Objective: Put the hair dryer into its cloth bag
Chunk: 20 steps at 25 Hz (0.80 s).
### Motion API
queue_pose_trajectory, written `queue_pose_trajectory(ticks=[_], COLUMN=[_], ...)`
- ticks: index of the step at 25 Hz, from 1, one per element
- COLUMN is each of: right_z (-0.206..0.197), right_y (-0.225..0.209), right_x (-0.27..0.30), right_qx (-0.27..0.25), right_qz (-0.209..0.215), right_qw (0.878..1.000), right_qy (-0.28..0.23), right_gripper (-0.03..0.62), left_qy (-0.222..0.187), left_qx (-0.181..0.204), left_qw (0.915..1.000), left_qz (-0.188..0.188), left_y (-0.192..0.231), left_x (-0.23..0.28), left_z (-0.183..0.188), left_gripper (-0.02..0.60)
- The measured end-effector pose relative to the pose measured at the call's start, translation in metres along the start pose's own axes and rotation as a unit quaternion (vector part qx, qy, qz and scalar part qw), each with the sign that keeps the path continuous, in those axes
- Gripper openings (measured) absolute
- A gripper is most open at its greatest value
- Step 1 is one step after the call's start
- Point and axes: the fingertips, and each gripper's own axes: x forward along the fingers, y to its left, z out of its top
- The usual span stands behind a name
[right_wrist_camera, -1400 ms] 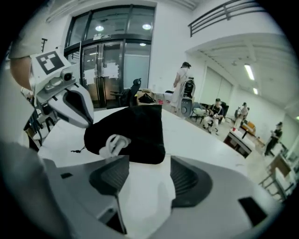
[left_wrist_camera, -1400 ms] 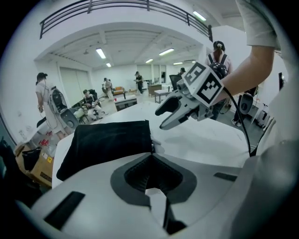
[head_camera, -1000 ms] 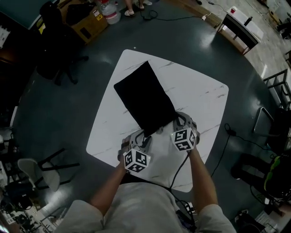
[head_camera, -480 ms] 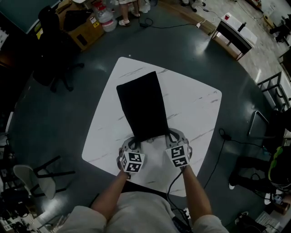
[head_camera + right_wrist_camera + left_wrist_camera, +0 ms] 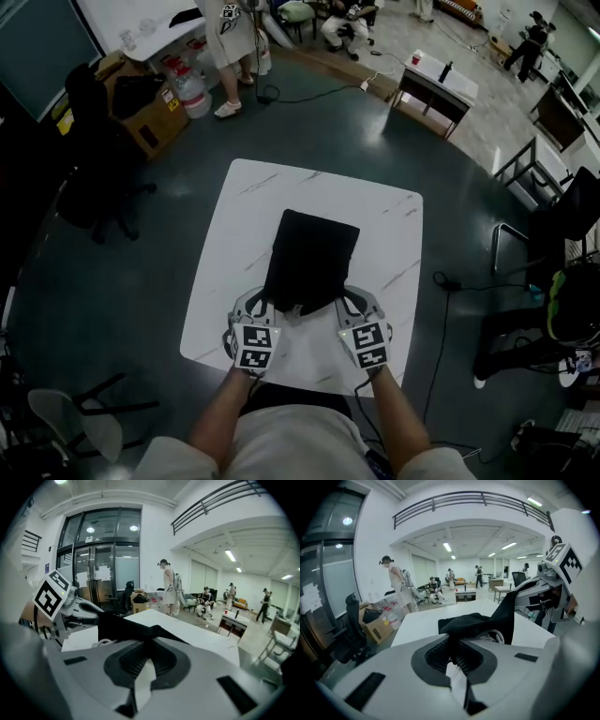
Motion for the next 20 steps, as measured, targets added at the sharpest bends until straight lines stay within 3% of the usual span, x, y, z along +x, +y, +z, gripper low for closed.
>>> queue_pose_trajectory(ticks=[11,20], right_z=[0.045,0.063], right_y=[0.01,0.021], right_x=[-0.08,-0.113], right_qx=[0.062,0.064], right_qz=[-0.089,-0.125], right_qw=[0.993,0.989], right_qy=[-0.04,-0.051], right_gripper=[0.02,0.02], left_qy=[-0.074,-0.114], left_qx=[0.014,0.046], left_qw=[0.9924,0.9839], left_qz=[-0.097,-0.13], left_y=[-0.002,-0.003], left_x=[-0.052,-0.081], left_z=[0.062,0.092], left_gripper=[0.011,0.011])
